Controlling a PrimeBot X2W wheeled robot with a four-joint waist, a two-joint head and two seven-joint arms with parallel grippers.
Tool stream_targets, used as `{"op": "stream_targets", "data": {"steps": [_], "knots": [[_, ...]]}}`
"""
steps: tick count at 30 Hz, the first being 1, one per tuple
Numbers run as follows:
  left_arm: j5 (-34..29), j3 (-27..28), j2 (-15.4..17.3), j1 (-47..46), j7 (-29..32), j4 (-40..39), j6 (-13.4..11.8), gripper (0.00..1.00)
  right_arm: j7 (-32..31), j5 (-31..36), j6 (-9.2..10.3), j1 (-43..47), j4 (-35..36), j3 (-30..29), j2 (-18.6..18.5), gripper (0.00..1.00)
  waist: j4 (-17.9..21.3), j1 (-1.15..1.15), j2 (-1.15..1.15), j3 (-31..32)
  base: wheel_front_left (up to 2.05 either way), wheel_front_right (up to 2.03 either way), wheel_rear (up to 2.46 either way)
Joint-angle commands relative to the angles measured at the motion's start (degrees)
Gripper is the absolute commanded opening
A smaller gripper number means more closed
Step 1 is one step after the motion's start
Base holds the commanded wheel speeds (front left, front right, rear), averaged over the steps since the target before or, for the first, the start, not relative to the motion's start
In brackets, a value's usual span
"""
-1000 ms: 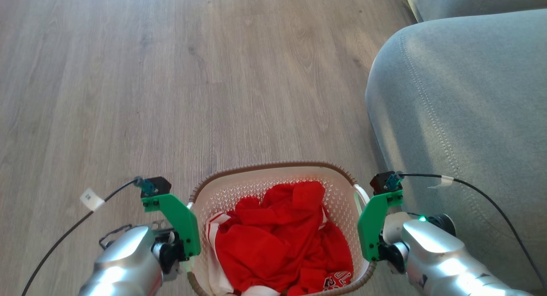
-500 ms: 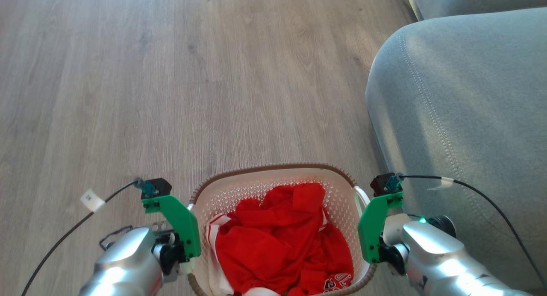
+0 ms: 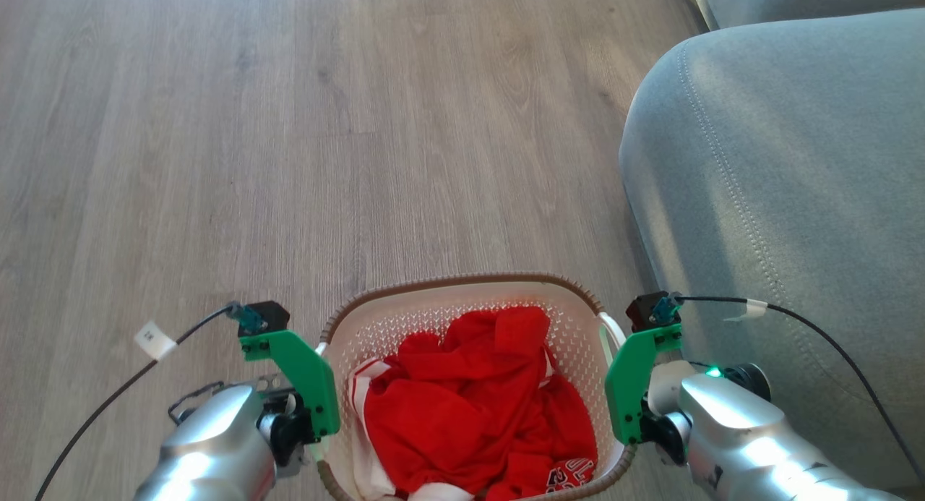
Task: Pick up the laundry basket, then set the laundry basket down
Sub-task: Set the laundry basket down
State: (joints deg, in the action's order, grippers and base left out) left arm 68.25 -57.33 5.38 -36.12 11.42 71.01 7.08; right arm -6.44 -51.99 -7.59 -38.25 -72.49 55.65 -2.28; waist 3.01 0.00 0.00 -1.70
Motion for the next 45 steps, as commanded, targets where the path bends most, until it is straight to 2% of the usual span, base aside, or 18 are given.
{"op": "stream_targets", "data": {"steps": [1, 10, 26, 35, 45], "knots": [[0.6, 1.0, 2.6, -3.4, -1.2, -0.6, 0.4, 0.0, 0.8, -0.1, 0.1, -1.5, -0.3, 0.6, -0.6, 0.0, 0.0, 0.0, 0.0, -0.1, 0.0, 0.0, 0.0], [0.2, 0.4, 2.7, -6.4, -3.6, -0.6, 0.4, 0.0, 2.9, -0.1, 0.1, -4.1, -1.0, 0.4, -0.6, 0.0, -0.4, 0.0, 0.0, -3.7, 0.0, 0.0, 0.0], [-2.7, -1.6, 1.6, -15.7, -11.4, 0.6, 0.4, 0.0, 9.5, 3.9, 0.1, -11.9, -1.4, -3.0, -2.1, 0.0, -1.3, 0.0, 0.0, -20.9, 0.0, 0.0, 0.0], [-5.1, -3.0, 1.3, -22.3, -17.4, 1.5, 0.4, 0.0, 14.8, 8.8, 0.1, -17.2, -1.5, -6.9, -3.5, 0.0, -1.6, 0.0, 0.0, -33.0, 0.0, 0.0, 0.0], [-7.1, -4.6, 1.1, -26.6, -22.7, 2.0, 0.4, 0.0, 18.1, 14.8, 0.1, -20.0, -1.5, -14.0, -4.5, 0.0, -1.7, 0.0, 0.0, -42.1, 0.0, 0.0, 0.0]]}}
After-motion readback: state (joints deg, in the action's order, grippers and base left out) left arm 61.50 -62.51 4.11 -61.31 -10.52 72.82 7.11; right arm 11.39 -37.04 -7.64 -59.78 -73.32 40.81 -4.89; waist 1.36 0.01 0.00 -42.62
